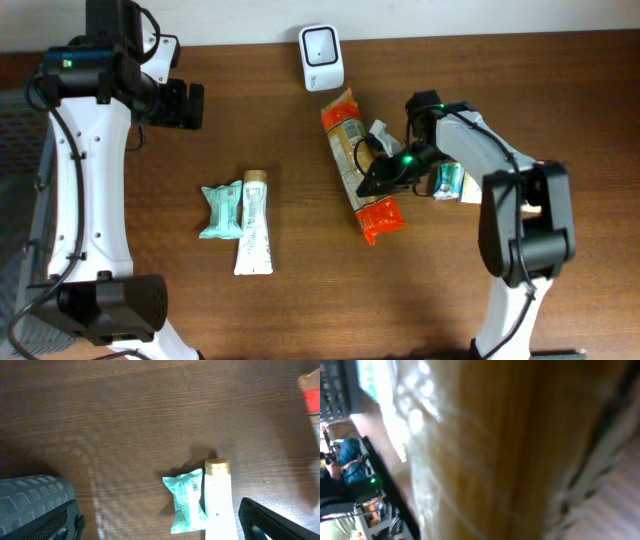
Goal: Scan the item barcode
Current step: 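Grasp the orange-red pasta pack with the right gripper, then hold the orange-red pack's barcode over the scanner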
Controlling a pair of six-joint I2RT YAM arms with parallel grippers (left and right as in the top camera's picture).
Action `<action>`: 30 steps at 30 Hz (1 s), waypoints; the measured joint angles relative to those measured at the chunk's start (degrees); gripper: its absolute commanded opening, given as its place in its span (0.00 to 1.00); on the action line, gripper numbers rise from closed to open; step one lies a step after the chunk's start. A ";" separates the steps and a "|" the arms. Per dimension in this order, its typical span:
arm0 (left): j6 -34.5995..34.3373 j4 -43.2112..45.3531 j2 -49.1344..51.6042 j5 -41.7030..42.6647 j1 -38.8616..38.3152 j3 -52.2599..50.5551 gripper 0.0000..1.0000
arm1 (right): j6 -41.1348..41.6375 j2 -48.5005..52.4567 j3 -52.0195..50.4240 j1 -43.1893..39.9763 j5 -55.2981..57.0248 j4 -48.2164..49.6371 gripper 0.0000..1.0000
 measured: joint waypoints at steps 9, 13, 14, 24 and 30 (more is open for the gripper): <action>0.00 -0.04 0.00 0.02 0.00 0.00 0.99 | -1.36 -31.39 -0.13 3.41 -3.19 -3.34 0.04; 0.00 0.00 0.00 0.00 0.00 0.00 0.99 | 8.46 -31.15 0.72 7.78 12.48 7.23 0.04; 0.00 0.00 0.00 0.00 0.00 0.00 0.99 | 9.57 -30.47 2.08 10.34 18.88 8.59 0.04; 0.00 0.04 0.00 0.00 0.00 0.02 0.99 | -35.30 6.91 5.18 18.53 91.95 77.99 0.04; 0.00 -0.04 0.00 0.00 0.00 0.00 0.99 | -52.59 19.76 4.98 16.31 98.88 100.30 0.04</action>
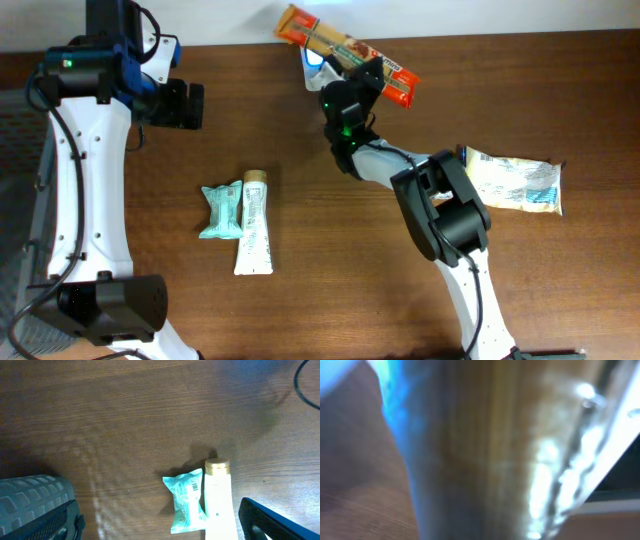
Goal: Scan the item barcode
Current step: 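Hold the orange-red pack's barcode over the scanner, then carry the orange-red pack right and release it on the pile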
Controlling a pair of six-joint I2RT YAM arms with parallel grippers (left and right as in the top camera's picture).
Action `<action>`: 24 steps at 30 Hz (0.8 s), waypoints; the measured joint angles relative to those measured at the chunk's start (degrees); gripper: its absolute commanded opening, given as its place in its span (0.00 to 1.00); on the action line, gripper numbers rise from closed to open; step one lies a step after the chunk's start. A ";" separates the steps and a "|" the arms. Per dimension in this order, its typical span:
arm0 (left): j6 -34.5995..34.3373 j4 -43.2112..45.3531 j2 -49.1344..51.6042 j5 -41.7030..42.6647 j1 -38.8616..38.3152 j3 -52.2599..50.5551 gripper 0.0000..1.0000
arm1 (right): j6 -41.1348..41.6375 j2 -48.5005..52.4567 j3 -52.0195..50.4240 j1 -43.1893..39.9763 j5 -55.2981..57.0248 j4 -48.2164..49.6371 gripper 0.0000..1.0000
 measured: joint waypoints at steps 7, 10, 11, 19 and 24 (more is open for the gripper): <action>0.02 0.00 0.00 0.00 0.00 0.00 0.99 | 5.01 1.81 2.36 -2.21 -1.36 0.28 0.04; 0.00 0.00 0.00 0.00 0.00 0.00 0.99 | 5.31 3.76 3.91 -2.16 -1.88 -0.09 0.04; 0.00 0.00 0.00 0.00 0.00 0.00 0.99 | 5.38 3.76 3.91 -2.16 -1.86 -0.09 0.04; 0.00 0.00 0.00 0.00 0.00 0.00 0.99 | 5.66 3.76 3.91 0.13 -1.18 1.22 0.04; 0.02 0.07 0.00 0.00 0.00 0.00 0.99 | 15.23 -3.34 4.24 0.44 -0.85 -19.04 0.04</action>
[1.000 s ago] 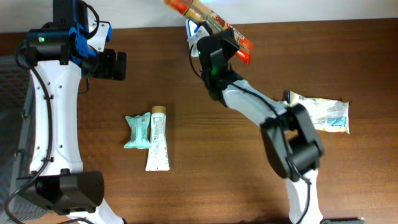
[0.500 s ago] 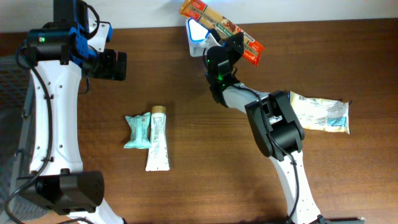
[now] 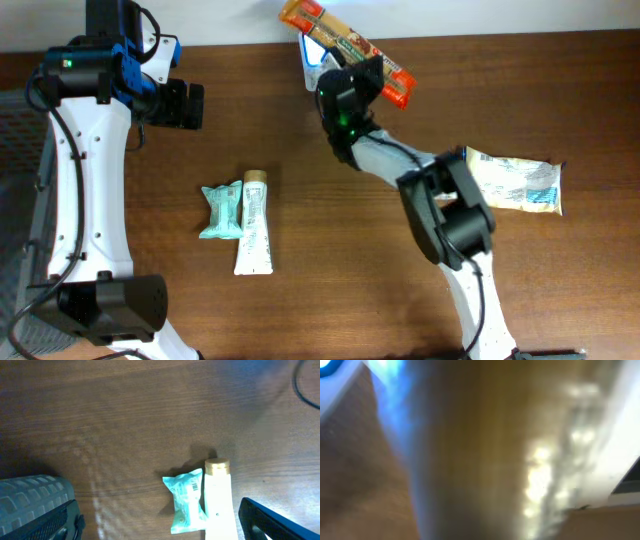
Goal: Scan the item barcode
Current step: 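Carry the orange-red pack right and release it on the pile, then reach the right gripper left and grasp the white tube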
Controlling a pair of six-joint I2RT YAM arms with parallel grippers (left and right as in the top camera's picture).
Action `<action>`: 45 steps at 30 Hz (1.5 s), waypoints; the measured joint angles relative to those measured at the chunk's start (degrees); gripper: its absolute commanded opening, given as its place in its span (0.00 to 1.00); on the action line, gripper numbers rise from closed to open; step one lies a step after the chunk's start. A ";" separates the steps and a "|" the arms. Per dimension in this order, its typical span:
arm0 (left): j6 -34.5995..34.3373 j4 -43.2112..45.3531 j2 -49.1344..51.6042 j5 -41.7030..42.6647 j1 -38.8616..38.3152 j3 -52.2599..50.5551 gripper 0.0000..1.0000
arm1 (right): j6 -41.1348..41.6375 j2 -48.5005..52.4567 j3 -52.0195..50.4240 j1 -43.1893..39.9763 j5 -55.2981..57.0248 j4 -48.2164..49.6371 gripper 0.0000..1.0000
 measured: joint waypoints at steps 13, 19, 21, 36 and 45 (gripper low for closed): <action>-0.02 -0.07 0.00 0.00 0.00 0.00 0.99 | 66.14 -35.01 1.14 -6.80 -58.34 -87.69 0.04; -0.02 -0.02 0.00 0.02 0.00 0.00 0.99 | 67.23 -32.33 -12.83 -16.31 -60.28 -85.81 0.04; -0.02 -0.02 0.00 0.00 0.00 0.00 0.99 | 66.88 -31.91 -18.12 -21.05 -60.70 -83.78 0.06; -0.02 -0.09 0.00 0.00 0.00 0.00 0.99 | 63.06 -32.94 -4.15 -18.47 -79.10 -84.21 0.68; 0.00 -0.07 0.00 0.00 0.00 0.00 0.99 | 83.87 -22.05 -15.47 8.24 -83.56 -53.51 0.63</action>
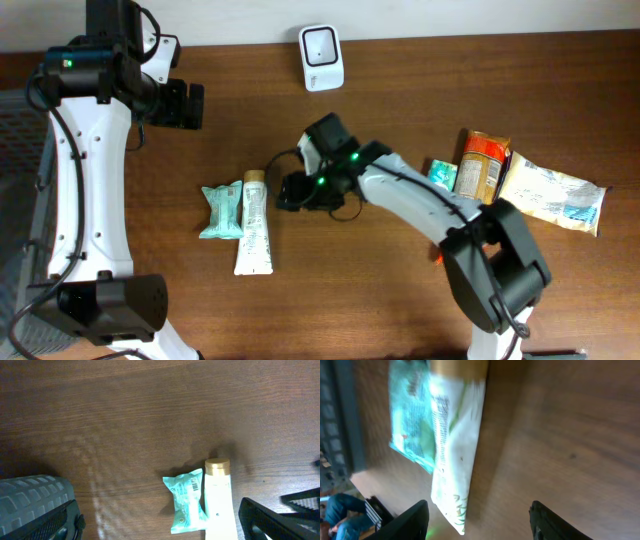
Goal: Scan the item barcode
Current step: 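Reach the right gripper left and grasp the white tube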
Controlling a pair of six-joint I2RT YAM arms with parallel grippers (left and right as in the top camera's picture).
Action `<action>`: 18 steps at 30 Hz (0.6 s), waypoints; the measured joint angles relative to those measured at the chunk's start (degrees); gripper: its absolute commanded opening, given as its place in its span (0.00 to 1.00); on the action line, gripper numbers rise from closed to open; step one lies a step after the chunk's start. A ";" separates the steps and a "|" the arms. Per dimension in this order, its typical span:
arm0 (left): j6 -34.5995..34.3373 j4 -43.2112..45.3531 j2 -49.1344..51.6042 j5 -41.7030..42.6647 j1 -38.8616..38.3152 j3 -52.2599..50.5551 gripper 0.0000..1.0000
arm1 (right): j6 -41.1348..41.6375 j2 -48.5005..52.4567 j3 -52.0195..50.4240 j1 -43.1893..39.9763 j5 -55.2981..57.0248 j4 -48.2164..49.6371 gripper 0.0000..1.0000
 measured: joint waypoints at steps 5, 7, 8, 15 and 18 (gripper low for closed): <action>0.00 0.02 0.00 0.00 0.00 0.00 0.99 | 4.00 3.52 -3.52 5.79 0.90 9.90 0.62; -0.02 0.02 0.00 0.00 0.00 0.00 0.99 | 4.28 5.40 -3.63 7.74 0.72 12.44 0.56; -0.02 0.00 0.00 0.00 0.00 0.00 0.99 | 4.44 7.15 -3.63 8.44 -0.92 15.26 0.47; -0.02 0.00 0.00 0.00 0.00 0.00 0.99 | 6.14 8.52 -3.15 7.43 -6.71 16.13 0.04; -0.02 0.00 0.00 0.00 0.00 0.00 0.99 | -2.54 7.63 -3.80 1.38 -13.14 9.16 0.04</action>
